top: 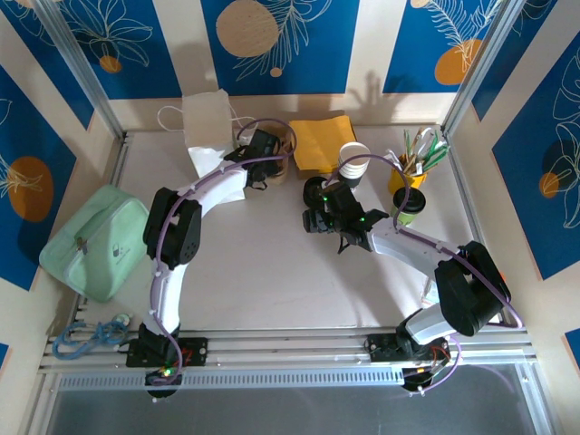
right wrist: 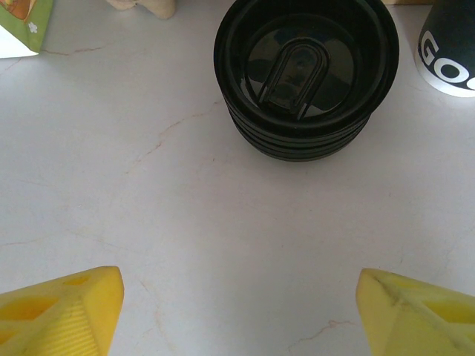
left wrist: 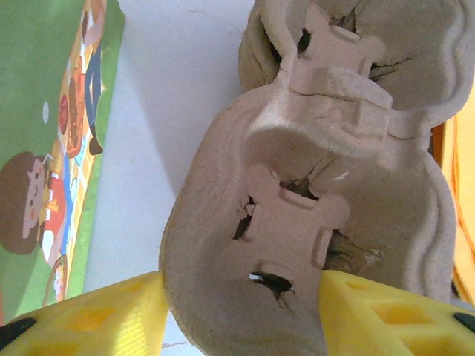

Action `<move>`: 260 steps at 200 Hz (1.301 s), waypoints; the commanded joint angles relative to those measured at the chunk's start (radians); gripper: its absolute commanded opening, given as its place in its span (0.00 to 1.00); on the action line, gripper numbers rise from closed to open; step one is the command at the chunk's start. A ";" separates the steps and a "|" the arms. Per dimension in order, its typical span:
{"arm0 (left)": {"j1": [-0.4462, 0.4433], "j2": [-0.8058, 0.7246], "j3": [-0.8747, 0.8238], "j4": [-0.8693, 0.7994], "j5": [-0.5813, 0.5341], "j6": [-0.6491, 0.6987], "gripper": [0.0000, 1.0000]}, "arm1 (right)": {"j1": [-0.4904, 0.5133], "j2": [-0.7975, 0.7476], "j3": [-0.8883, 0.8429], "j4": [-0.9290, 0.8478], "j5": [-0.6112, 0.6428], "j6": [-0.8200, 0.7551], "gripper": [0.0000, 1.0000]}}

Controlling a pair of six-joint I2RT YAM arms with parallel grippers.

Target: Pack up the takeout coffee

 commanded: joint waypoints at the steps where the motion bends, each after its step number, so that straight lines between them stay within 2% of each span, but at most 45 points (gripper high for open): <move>1: 0.019 0.016 -0.007 0.027 0.040 -0.001 0.52 | -0.004 0.013 0.032 -0.018 0.018 -0.006 0.82; 34: 0.027 -0.011 -0.055 0.090 0.067 -0.016 0.48 | -0.006 0.025 0.040 -0.023 0.020 -0.003 0.82; 216: 0.038 -0.107 -0.142 0.217 0.118 0.008 0.07 | -0.017 0.024 0.044 -0.037 0.026 0.009 0.82; 260: 0.039 -0.173 -0.193 0.270 0.156 0.021 0.01 | -0.018 0.018 0.039 -0.033 0.026 0.012 0.82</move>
